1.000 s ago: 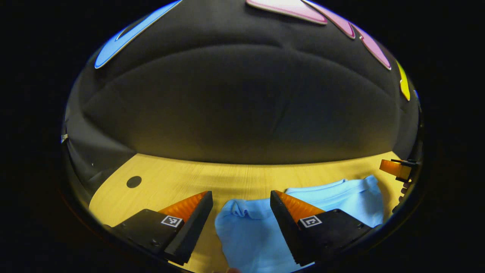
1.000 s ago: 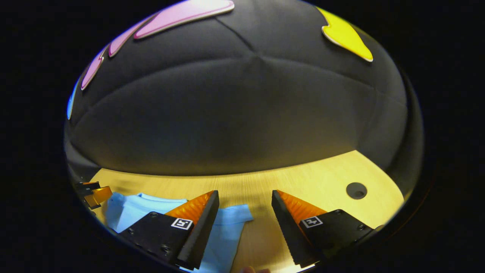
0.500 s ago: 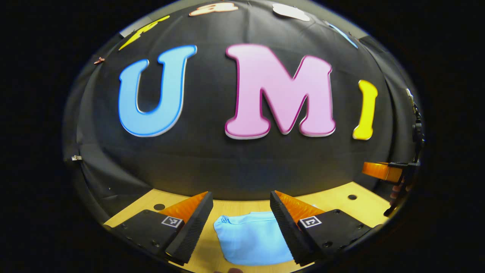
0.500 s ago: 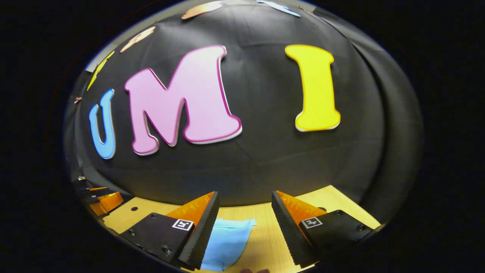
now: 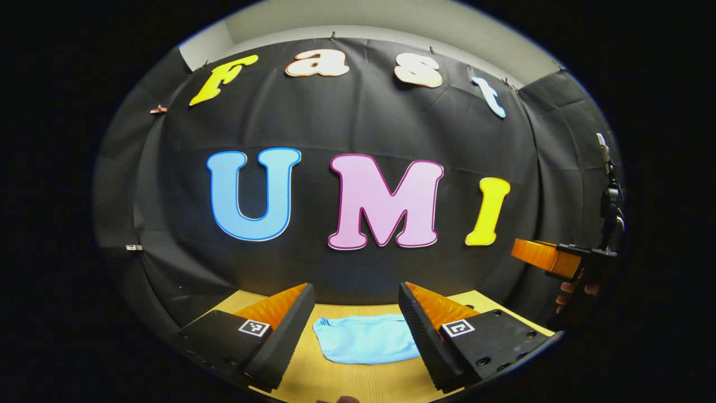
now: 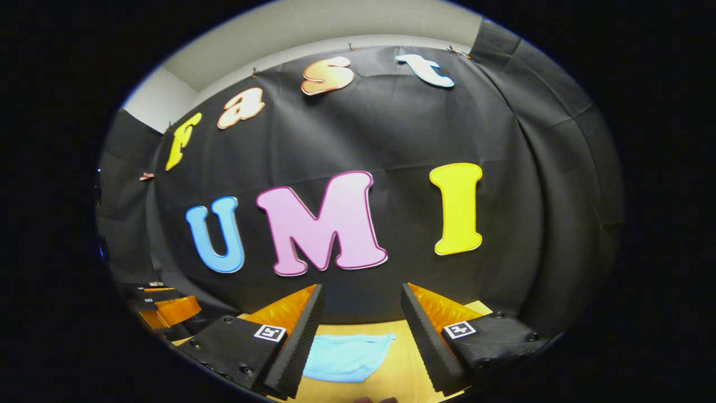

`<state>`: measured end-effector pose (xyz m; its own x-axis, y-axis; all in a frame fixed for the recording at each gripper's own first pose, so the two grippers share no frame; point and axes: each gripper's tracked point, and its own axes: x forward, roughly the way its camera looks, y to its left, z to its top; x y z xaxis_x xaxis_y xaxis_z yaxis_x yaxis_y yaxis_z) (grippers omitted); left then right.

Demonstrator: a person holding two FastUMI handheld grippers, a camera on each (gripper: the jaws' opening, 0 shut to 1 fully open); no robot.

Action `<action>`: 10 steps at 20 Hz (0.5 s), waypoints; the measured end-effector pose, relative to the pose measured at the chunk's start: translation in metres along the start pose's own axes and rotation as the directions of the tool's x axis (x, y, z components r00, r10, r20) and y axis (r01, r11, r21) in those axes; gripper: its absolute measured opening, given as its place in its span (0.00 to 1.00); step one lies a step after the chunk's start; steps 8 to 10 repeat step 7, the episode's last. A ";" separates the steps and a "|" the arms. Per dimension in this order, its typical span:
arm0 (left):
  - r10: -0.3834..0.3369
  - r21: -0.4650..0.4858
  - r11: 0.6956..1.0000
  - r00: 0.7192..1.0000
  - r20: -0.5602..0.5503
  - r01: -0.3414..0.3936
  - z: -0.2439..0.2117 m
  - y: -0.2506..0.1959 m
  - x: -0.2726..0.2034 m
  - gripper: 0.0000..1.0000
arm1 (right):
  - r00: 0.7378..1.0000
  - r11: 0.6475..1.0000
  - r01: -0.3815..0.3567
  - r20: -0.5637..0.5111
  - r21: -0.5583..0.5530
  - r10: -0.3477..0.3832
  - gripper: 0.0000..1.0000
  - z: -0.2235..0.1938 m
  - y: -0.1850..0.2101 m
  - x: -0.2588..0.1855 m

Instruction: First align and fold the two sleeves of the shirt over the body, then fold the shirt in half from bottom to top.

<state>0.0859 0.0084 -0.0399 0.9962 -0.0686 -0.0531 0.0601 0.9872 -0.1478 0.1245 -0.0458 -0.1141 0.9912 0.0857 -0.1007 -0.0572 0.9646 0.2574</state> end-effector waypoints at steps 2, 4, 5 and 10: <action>0.009 -0.004 1.000 1.000 0.010 -0.009 0.012 0.001 -0.031 0.96 | 0.998 0.997 -0.060 0.016 -0.056 0.061 0.87 0.008 0.018 -0.034; 0.012 0.002 1.000 1.000 0.021 -0.012 0.019 0.002 -0.055 0.96 | 0.996 0.988 -0.087 0.011 -0.125 0.089 0.86 0.012 0.035 -0.072; 0.004 0.003 1.000 1.000 0.020 -0.004 0.019 0.000 -0.067 0.96 | 0.994 0.985 -0.104 0.001 -0.139 0.105 0.86 0.012 0.043 -0.089; -0.004 0.029 1.000 1.000 0.027 0.003 0.022 -0.002 -0.090 0.95 | 0.993 0.983 -0.119 -0.006 -0.137 0.119 0.79 0.012 0.056 -0.111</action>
